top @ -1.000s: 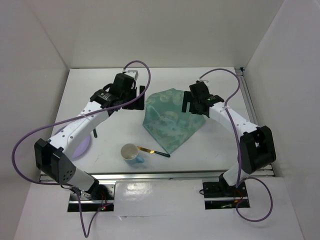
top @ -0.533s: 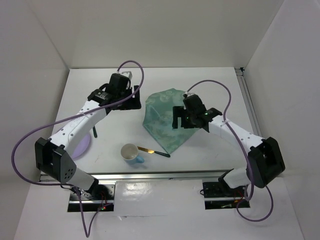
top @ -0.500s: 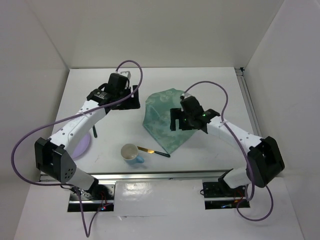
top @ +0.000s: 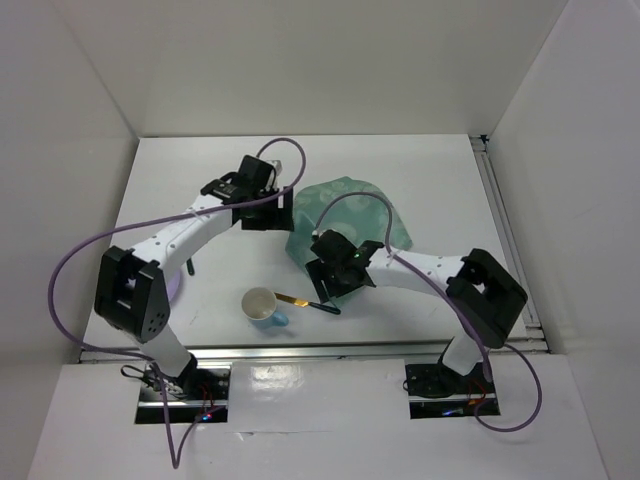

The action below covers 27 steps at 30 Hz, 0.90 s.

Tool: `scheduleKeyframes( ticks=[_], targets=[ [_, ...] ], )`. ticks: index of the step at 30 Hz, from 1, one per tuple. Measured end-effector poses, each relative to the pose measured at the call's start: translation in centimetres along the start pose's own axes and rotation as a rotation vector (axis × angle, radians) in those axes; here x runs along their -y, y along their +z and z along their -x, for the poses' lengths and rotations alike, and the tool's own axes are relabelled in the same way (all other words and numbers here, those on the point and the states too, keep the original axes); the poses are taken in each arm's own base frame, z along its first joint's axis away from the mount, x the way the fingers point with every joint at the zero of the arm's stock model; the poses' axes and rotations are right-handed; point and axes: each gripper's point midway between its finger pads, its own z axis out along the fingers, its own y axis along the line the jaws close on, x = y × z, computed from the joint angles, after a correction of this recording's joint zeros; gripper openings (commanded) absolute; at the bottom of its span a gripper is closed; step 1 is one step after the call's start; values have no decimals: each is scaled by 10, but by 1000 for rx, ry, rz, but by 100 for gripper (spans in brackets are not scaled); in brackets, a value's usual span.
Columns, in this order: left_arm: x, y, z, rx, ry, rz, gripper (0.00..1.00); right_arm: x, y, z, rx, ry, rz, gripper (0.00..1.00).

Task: Set the dinner table for one person

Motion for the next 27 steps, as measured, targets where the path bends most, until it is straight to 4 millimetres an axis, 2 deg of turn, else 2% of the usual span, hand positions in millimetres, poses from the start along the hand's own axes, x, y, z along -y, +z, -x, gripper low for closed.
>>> scheduleKeyframes(
  ticks=[3, 6, 8, 12, 14, 20, 21, 24, 25, 27],
  targets=[
    [13, 17, -2, -21, 26, -26, 89, 4, 8, -4, -18, -10, -20, 73],
    [14, 30, -2, -43, 14, -49, 89, 5, 15, -4, -27, -13, -30, 71],
    [11, 38, 6, -46, -3, -58, 89, 4, 20, -3, -31, -14, -33, 71],
    [13, 52, 33, -21, -22, -80, 89, 5, 27, -2, -34, -22, -41, 60],
    [14, 57, 39, -15, -23, -87, 89, 6, 29, 1, -27, -24, -50, 59],
    [14, 70, 43, -24, -13, -97, 89, 10, 32, 6, -9, -7, -84, 30],
    [13, 72, 42, -30, -14, -100, 89, 11, 32, 6, -6, -1, -92, 21],
    [8, 74, 42, -38, -32, -127, 89, 13, 33, 7, 1, 20, -108, 3],
    [6, 74, 43, -38, -39, -137, 89, 13, 33, 8, 3, 25, -114, 0],
    [5, 74, 43, -44, -52, -167, 89, 15, 33, 8, 7, 41, -125, 0]
  ],
)
